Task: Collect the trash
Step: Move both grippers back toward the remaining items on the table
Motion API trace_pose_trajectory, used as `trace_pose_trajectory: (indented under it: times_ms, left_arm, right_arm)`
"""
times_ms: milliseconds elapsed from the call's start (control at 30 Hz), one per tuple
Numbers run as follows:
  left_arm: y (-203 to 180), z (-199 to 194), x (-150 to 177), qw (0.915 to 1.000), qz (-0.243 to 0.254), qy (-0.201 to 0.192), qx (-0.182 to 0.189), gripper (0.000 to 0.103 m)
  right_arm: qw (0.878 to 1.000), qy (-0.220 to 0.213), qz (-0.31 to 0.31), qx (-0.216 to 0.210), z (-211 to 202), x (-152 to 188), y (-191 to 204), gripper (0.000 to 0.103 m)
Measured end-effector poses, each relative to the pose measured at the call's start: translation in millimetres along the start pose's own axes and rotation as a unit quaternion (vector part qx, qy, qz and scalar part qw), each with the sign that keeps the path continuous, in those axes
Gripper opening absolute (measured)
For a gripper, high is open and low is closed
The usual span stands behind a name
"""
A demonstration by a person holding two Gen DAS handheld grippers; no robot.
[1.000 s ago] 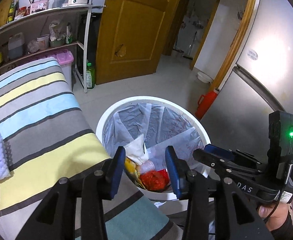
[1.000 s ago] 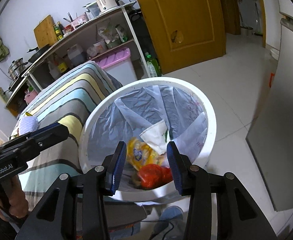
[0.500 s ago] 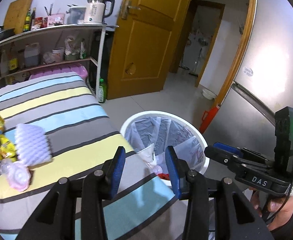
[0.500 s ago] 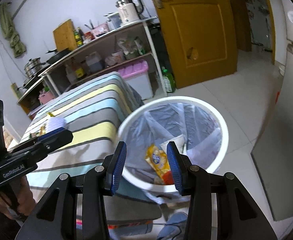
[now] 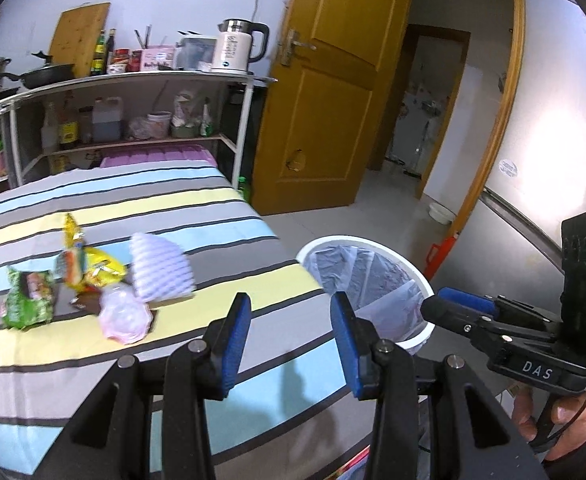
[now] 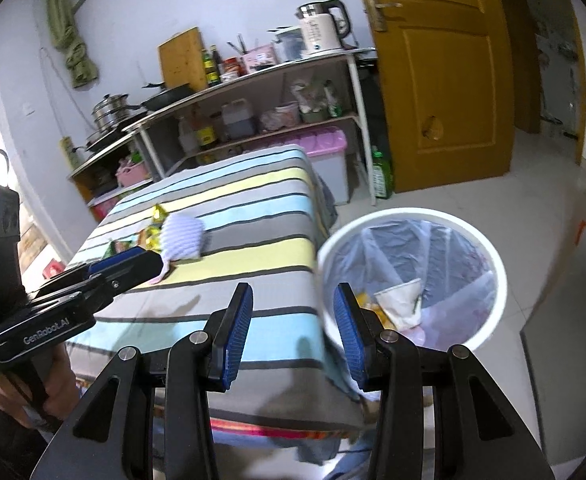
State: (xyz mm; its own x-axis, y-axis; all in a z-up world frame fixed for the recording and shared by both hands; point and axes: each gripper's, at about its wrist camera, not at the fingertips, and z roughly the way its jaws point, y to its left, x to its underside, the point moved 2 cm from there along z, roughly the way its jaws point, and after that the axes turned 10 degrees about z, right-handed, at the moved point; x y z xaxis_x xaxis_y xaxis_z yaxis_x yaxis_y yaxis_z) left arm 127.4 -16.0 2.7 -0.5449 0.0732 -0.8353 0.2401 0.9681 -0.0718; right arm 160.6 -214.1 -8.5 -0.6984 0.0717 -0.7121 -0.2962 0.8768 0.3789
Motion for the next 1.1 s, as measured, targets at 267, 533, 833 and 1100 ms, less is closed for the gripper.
trace_pose_trajectory:
  times_ms: [267,533,833,1100]
  left_arm:
    - [28,-18,15,0.9993,-0.016,-0.004,-0.033,0.043]
    - [56,-27,25,0.9974,-0.036,-0.005,-0.062,0.047]
    - [79,-16,30,0.9951,-0.050,0.006,-0.084,0.048]
    - [94,8,29,0.9938,-0.052,0.028,-0.094,0.048]
  right_arm:
    - [0.999,0.013,-0.022,-0.020,9,7,26,0.045]
    - [0.999,0.021,-0.034,-0.032,22,7,43,0.047]
    - [0.998,0.029,-0.042,-0.037,38,4,51,0.047]
    - [0.998,0.038,-0.044,-0.037,53,1,52,0.047]
